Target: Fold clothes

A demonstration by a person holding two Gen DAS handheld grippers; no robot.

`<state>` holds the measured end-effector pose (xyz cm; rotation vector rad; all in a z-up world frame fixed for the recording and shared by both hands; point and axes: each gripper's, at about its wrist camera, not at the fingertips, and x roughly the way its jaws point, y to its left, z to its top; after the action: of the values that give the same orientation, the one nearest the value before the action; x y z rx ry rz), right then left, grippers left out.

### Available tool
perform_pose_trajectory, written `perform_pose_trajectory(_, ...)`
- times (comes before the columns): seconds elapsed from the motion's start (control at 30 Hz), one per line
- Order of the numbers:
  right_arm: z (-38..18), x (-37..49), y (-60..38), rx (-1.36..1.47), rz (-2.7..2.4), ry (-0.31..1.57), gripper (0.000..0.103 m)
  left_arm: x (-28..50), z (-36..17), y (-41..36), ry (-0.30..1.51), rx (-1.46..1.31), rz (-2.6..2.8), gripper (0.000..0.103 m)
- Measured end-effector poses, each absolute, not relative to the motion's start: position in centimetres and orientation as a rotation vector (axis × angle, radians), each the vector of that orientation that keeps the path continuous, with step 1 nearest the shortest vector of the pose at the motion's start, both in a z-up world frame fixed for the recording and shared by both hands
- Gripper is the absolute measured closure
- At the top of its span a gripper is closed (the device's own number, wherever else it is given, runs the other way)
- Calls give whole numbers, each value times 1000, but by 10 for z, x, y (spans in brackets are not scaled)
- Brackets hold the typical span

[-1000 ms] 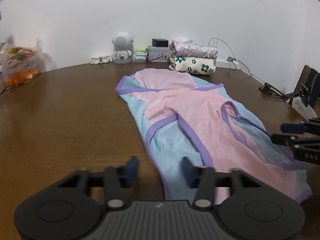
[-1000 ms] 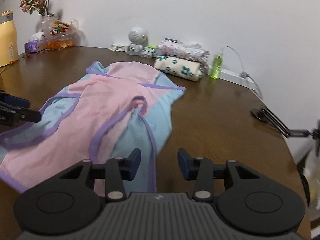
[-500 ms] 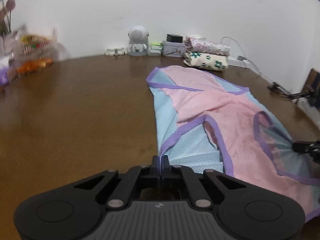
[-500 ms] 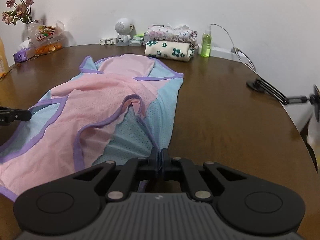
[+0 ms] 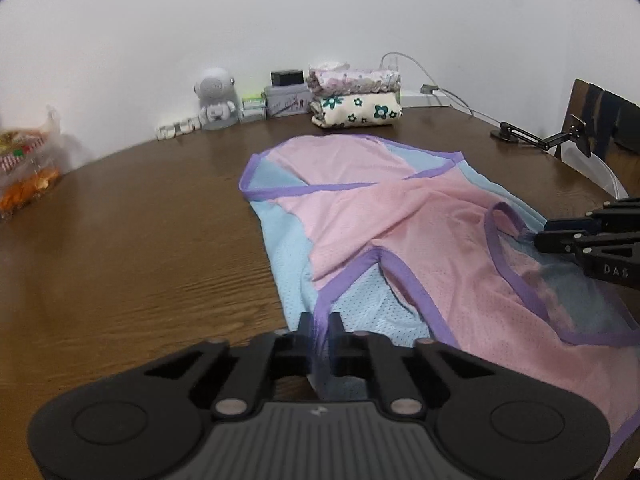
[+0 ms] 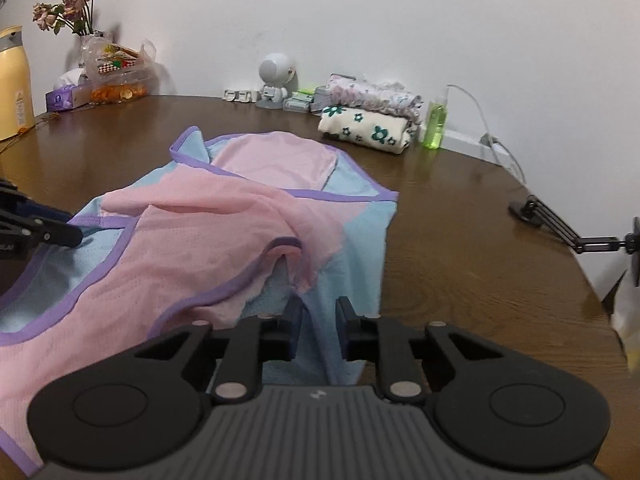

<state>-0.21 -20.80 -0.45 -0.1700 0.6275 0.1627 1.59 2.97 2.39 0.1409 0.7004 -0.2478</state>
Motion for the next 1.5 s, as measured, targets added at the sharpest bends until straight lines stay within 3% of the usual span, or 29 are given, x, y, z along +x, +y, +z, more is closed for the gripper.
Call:
perform_pose_trajectory(0.1, -7, 0, -210, -154, 138, 638, 101, 20, 26, 43, 693, 63, -198, 100)
perform_pose_trajectory(0.27, 4, -5, -231, -48, 57, 598, 101, 24, 26, 70, 708, -117, -150, 100)
perform_pose_trajectory(0.5, -6, 0, -249, -18, -47, 597, 100, 25, 22, 78, 707, -159, -129, 100)
perform_pose_trajectory(0.6, -9, 1, -244, -86, -74, 599, 87, 23, 24, 79, 682, -153, -115, 88)
perform_pose_trajectory(0.63, -8, -1, -242, -108, -85, 595, 76, 20, 25, 81, 676, -167, -113, 83)
perform_pose_trajectory(0.67, -5, -5, -239, -125, -89, 585, 71, 17, 27, 82, 670, -182, -113, 79)
perform_pose_trajectory(0.87, 13, -41, -235, -78, 39, 611, 73, -13, 42, 80, 699, -134, -262, 74)
perform_pose_trajectory(0.93, 10, -49, -231, -51, 95, 647, 79, -24, 41, 71, 704, -88, -311, 65)
perform_pose_trajectory(1.0, 5, -54, -224, -65, 104, 651, 90, -28, 36, 68, 723, -76, -313, 69)
perform_pose_trajectory(1.07, 0, -55, -220, -72, 105, 663, 95, -32, 31, 66, 742, -66, -312, 103)
perform_pose_trajectory(1.4, 3, -72, -230, -91, 6, 644, 96, -50, 39, 79, 703, -88, -170, 100)
perform_pose_trajectory(1.5, 16, -88, -220, -87, 118, 583, 93, -59, 49, 58, 667, -95, -328, 90)
